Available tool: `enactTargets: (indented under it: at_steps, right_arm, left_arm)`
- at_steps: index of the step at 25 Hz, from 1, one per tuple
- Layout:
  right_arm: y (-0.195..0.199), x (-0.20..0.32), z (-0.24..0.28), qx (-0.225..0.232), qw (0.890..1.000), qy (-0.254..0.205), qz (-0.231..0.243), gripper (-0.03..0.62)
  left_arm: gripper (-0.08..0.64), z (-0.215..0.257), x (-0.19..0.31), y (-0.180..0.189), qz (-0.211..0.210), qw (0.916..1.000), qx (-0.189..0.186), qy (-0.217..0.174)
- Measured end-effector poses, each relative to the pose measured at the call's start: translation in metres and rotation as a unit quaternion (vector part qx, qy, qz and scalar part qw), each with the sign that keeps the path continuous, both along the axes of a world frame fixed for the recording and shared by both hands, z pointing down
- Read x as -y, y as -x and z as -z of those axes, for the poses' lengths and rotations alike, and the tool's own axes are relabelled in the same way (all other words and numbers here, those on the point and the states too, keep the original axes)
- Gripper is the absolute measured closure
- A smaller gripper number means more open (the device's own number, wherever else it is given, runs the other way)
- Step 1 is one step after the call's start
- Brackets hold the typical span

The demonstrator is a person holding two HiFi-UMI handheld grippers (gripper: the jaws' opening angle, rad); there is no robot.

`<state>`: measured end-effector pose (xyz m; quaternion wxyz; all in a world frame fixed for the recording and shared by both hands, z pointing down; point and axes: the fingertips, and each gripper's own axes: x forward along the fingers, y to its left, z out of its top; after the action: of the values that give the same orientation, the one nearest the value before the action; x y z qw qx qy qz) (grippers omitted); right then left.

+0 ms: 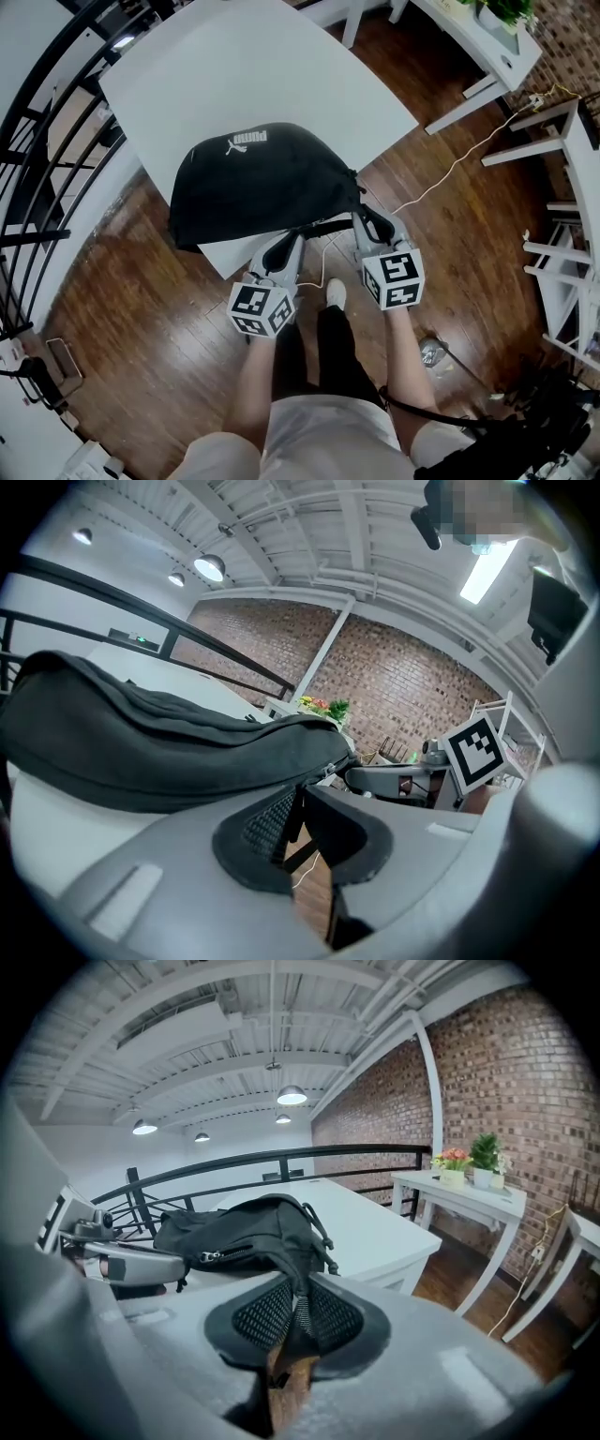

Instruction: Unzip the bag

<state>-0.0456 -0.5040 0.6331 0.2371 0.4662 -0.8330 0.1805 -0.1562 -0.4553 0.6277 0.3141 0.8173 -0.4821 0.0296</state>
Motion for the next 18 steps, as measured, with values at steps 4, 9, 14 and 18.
enactTargets:
  at_steps: [4, 9, 14, 18]
  right_arm:
    - [-0.001, -0.001, -0.002, 0.001, 1.0, 0.002, -0.009, 0.548]
    - [-0.004, 0.0, -0.008, -0.007, 1.0, 0.005, -0.017, 0.548]
    - [-0.008, 0.001, -0.015, -0.015, 1.0, 0.005, -0.025, 0.548]
    - [-0.008, 0.001, -0.022, -0.024, 0.999, 0.008, -0.034, 0.549]
  left_arm:
    - [0.512, -0.004, -0.008, 0.02, 0.002, 0.9999, 0.008, 0.007]
    - [0.512, -0.015, -0.019, 0.049, 0.025, 0.9994, 0.011, 0.022]
    - [0.512, -0.019, -0.026, 0.086, 0.049, 0.9982, 0.025, 0.026]
    - [0.512, -0.021, -0.034, 0.128, 0.078, 0.9958, 0.037, 0.031]
